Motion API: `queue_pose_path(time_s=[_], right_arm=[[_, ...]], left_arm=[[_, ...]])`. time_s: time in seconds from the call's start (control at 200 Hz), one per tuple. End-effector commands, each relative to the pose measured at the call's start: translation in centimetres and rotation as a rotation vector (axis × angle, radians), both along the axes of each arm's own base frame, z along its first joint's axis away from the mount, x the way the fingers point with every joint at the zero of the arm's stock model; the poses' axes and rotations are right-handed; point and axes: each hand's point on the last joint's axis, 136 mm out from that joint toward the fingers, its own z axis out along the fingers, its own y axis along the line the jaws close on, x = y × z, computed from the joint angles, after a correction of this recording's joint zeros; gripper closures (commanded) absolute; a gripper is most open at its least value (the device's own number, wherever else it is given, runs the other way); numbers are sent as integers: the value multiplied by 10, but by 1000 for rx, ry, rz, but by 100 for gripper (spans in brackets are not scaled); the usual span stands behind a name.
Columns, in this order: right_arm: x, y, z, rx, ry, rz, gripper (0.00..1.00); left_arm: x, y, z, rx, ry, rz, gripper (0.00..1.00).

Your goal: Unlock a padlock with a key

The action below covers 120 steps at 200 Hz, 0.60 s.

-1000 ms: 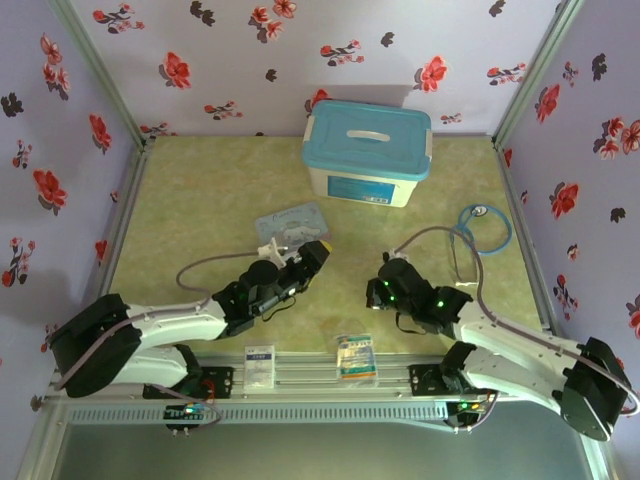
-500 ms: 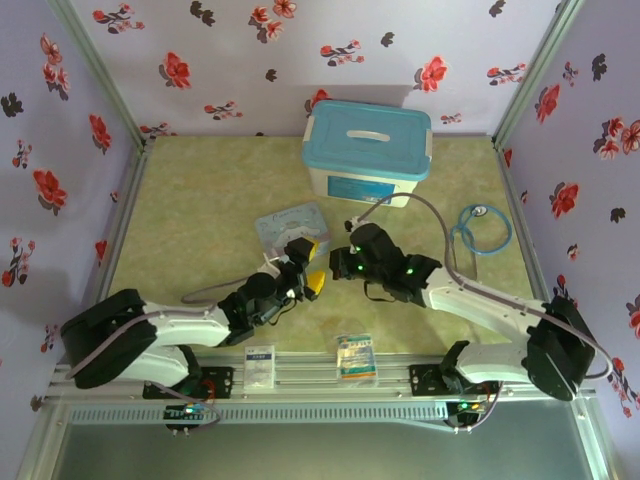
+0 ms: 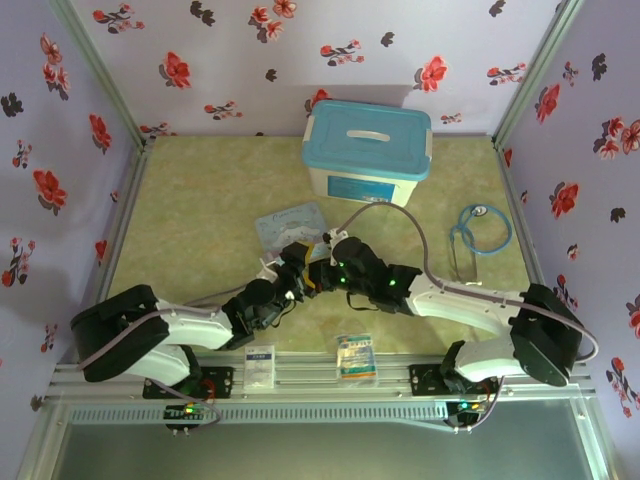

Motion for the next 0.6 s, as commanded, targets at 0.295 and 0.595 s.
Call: queue_pose_path(time_s=[0.295, 0.595], right_arm=[[-3, -16, 1, -25, -17, -33, 100], [-7, -18, 1, -26, -10, -23, 100]], left_arm=[[-1, 11, -6, 29, -23, 32, 46], [-3, 11, -12, 70, -30, 24, 62]])
